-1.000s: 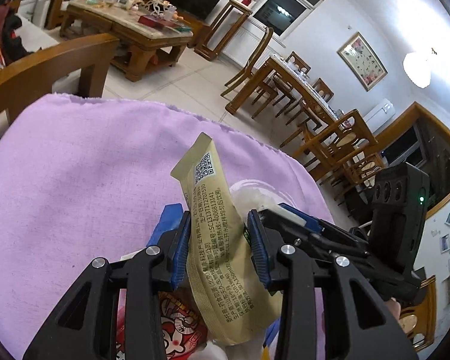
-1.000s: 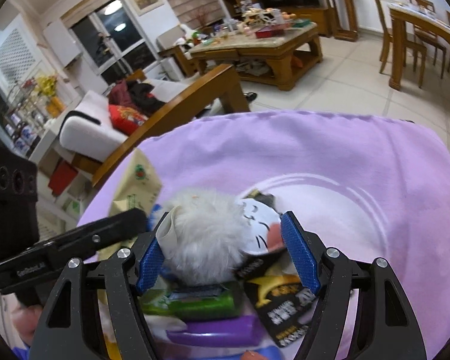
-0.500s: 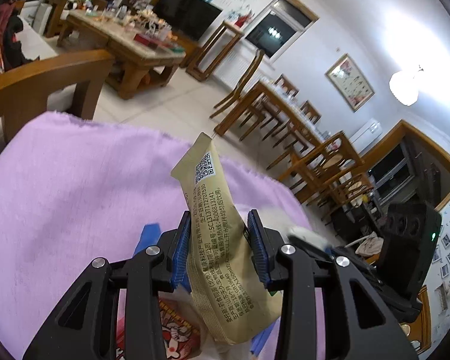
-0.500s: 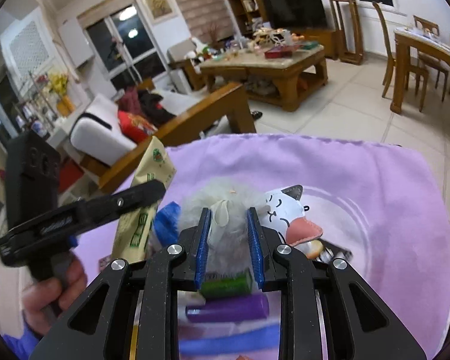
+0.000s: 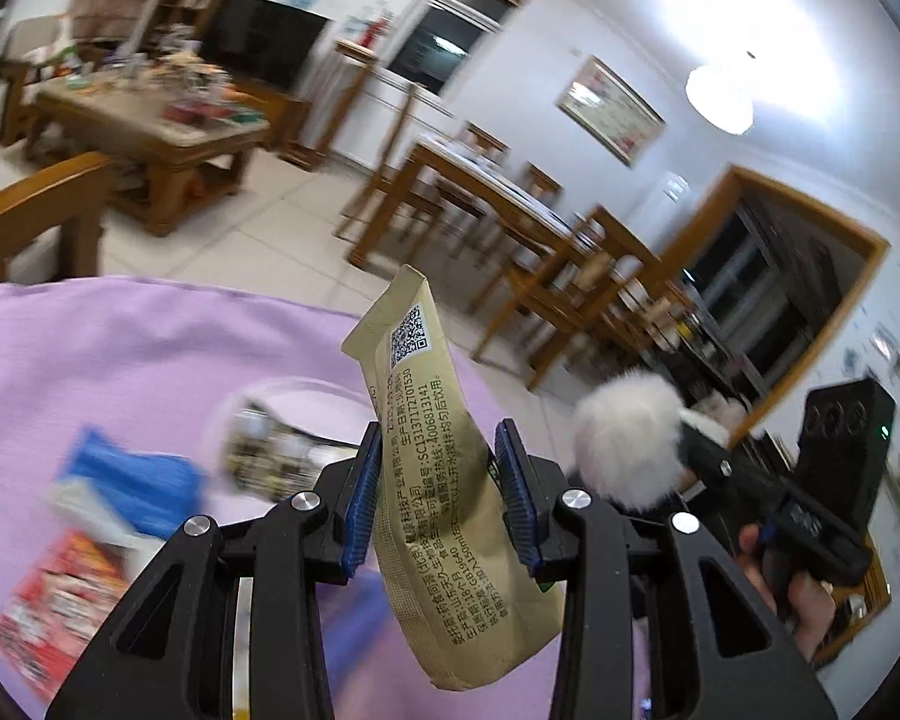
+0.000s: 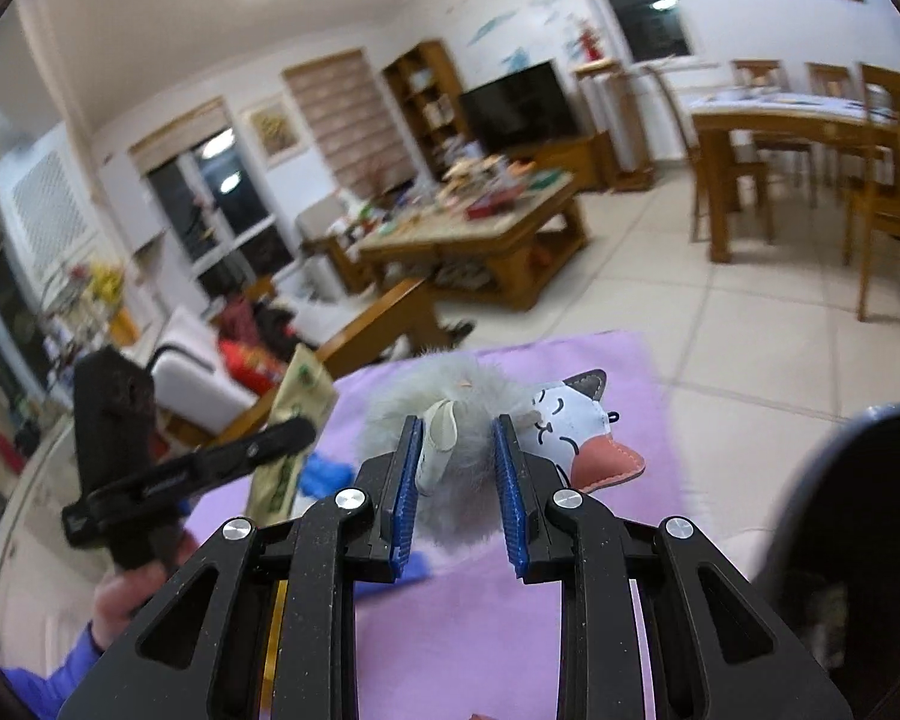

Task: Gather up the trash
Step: 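Carry the wrapper and fluffy toy into the black bin and open both grippers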

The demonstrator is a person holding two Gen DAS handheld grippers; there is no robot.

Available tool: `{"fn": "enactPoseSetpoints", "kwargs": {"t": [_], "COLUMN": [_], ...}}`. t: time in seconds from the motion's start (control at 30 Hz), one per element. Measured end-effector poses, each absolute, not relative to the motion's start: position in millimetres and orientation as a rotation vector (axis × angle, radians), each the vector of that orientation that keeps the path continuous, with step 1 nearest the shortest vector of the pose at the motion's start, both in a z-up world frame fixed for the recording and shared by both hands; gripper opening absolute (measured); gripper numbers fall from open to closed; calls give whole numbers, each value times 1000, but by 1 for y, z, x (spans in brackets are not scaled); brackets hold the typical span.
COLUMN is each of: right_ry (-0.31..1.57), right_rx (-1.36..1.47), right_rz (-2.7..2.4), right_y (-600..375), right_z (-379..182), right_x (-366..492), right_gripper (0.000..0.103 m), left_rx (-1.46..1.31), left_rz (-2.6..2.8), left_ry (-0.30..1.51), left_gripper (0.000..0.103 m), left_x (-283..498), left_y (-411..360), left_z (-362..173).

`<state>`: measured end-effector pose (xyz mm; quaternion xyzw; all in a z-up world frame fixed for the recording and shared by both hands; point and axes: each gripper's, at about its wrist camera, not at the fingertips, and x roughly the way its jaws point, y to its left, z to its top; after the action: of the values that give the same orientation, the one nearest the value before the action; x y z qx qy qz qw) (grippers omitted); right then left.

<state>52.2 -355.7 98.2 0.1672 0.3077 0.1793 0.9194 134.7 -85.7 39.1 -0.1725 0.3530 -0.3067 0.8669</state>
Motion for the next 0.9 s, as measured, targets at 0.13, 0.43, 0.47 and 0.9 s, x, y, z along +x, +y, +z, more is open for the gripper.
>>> {"fn": "enactPoseSetpoints", "kwargs": {"t": [0.13,0.43,0.47,0.9], "right_ry": [590,577,584,664], "right_rx": [387,473,482,600], "right_rz": [277,38,14,-60], "right_y": [-419,-563,-577,-643], "right_z": [97,59,51,-34], "right_x": [23,-47,-54,-74], "right_gripper": [24,24,24,24], "left_rx": [-298,-189,-176,-56], "left_rz": [-723,-884,-896,-902], "left_ry": [770,880,891,999], "left_gripper": [37,37,37,38], "left_x": [121,100,98,97], "left_y": [-149,-291,-304,-389], "left_z": [45,20,16,-36]}}
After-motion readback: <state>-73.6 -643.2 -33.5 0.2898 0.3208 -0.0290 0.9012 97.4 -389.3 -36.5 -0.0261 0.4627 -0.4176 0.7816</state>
